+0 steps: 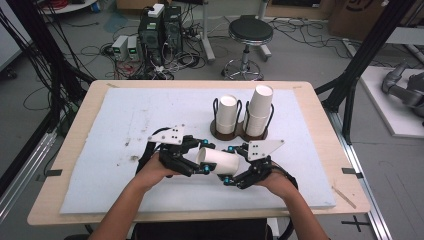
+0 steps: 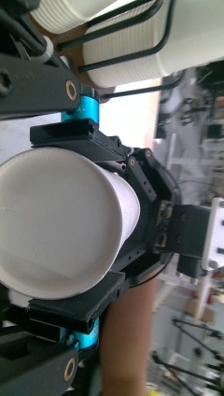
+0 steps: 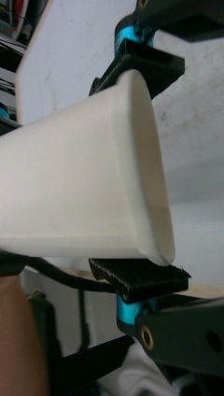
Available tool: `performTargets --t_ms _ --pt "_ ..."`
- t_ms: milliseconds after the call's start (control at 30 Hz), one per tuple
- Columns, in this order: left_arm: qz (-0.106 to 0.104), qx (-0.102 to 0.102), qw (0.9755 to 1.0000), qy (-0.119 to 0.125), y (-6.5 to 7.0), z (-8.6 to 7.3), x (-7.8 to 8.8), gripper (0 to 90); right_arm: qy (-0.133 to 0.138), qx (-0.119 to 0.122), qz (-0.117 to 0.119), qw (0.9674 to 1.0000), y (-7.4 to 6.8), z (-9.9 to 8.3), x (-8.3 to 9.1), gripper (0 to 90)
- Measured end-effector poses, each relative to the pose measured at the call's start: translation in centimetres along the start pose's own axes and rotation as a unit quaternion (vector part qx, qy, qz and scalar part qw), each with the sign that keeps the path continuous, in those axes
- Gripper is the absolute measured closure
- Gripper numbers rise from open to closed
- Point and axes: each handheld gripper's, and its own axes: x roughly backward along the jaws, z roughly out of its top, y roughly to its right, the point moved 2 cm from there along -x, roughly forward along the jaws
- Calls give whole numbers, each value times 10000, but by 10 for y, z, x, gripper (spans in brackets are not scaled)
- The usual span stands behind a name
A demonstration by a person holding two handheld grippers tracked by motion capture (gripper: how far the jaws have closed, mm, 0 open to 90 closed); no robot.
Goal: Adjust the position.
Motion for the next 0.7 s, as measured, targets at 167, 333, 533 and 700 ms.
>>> performTargets --t_ms 167,333,533,700 --pt "-99 93 9993 362 -1 -1 4 357 165 -53 -27 9998 1 0 2 233" --pt "-184 149 9985 498 -1 -4 5 358 311 17 73 9995 0 2 4 265" --pt "-195 112 9989 406 -1 -7 6 363 249 124 162 9995 1 2 6 347" --pt "80 60 9999 87 1 -6 5 333 148 193 157 9996 1 1 6 366"
